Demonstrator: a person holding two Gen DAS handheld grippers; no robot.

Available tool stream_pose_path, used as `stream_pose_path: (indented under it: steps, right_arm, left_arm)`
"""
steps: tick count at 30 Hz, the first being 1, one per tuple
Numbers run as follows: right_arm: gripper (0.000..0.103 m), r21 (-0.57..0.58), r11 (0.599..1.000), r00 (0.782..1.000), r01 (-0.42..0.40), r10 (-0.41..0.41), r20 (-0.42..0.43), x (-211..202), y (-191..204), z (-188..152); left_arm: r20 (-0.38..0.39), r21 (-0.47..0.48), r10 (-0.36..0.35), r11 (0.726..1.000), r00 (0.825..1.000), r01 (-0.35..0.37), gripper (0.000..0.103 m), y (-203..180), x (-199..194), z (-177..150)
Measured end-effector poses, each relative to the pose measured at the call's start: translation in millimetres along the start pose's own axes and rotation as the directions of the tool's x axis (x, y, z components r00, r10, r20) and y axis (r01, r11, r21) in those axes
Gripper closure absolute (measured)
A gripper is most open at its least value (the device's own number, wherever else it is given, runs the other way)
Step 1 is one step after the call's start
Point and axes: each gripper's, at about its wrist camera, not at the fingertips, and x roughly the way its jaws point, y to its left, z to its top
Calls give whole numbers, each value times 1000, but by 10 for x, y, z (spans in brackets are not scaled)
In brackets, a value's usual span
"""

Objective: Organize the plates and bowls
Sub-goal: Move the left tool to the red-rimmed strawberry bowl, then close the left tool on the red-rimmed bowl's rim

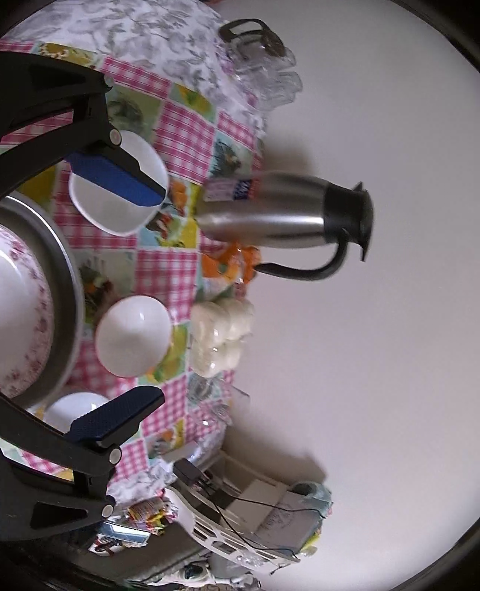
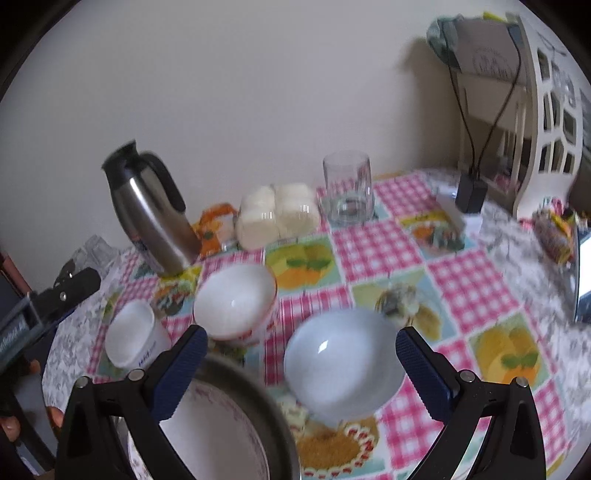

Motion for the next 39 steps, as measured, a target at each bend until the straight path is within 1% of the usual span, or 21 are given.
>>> stream_pose_path:
  steps: [1,3,6,7,11,12,15,18,20,22,23,24,25,26,28,29,31,34,36,38,39]
  right_arm:
    - [0,3,1000,1000,1,-1,9,-17,-9,69]
    - [0,-2,1000,1000,6,-6,10,-16,-2,178]
    - [0,-8,1000,1000,12,-12,-9,42,10,365]
    - [0,-4,1000,1000,8,-8,-14,62,9,416]
    - [0,11,1000,1000,5,-4,-17,143,-2,624]
    - [0,12,1000,1000,10,-10,-17,165,-11,659]
    - [0,7,1000,999,28,-28,-22,244,-19,786]
    - [0,7,999,999,33,-33,-33,332,-20,846]
    - [0,4,999,998,35,-35,-53,420,-8,841]
    - [1,0,999,996,48,-48,-78,528,7,797]
    - [2,-3,999,994,48,-48,-97,603,18,759]
    - [4,-4,999,993,47,-47,-108,651,24,730]
    - [12,-7,999,992,45,-46,-120,705,34,697]
    - [18,-9,999,991,44,-45,-129,744,38,670]
    - [19,-10,999,987,40,-41,-155,850,46,609]
    - [21,-12,999,986,39,-40,-163,887,52,587]
    - [26,-20,999,981,31,-35,-191,985,81,529]
    - [28,-38,999,973,18,-26,-228,1110,153,438]
    - [31,-61,998,965,26,-41,-260,1209,207,365]
    - [38,-66,997,952,44,-61,-299,1319,233,283]
    - [41,-61,997,948,46,-63,-312,1355,231,260]
  left_arm:
    - [1,-3,-7,1000,1000,7,5,-4,25,18]
    - [-23,-16,-14,1000,1000,14,5,0,108,45]
    - [-77,-87,-53,995,996,46,5,35,261,56]
    - [-81,-98,-63,994,995,55,5,41,299,51]
    - [-96,-37,-34,999,995,30,5,-59,426,35]
    - [-101,-30,-36,999,994,33,5,-76,464,32]
    - [-139,-54,-64,997,988,57,5,-84,599,10]
    - [-161,-61,-63,997,985,54,5,-93,715,-23]
    - [-189,-71,-67,996,980,54,6,-87,810,-62]
    - [-218,-88,-91,993,972,73,15,-84,910,-116]
    - [-232,-91,-96,993,968,77,23,-84,954,-137]
    - [-251,-94,-93,993,963,72,26,-81,1008,-161]
    - [-262,-95,-89,993,961,66,26,-77,1041,-183]
    - [-275,-102,-86,993,958,60,28,-61,1076,-202]
    - [-289,-124,-96,990,952,62,36,-19,1120,-223]
    - [-297,-134,-99,989,950,61,40,3,1136,-229]
    - [-316,-150,-104,987,943,59,42,37,1181,-243]
    - [-339,-171,-117,983,934,61,46,86,1247,-274]
    - [-360,-184,-124,981,925,60,49,125,1304,-314]
    - [-372,-190,-126,980,919,58,50,149,1350,-340]
    - [-379,-193,-131,979,916,60,53,158,1372,-356]
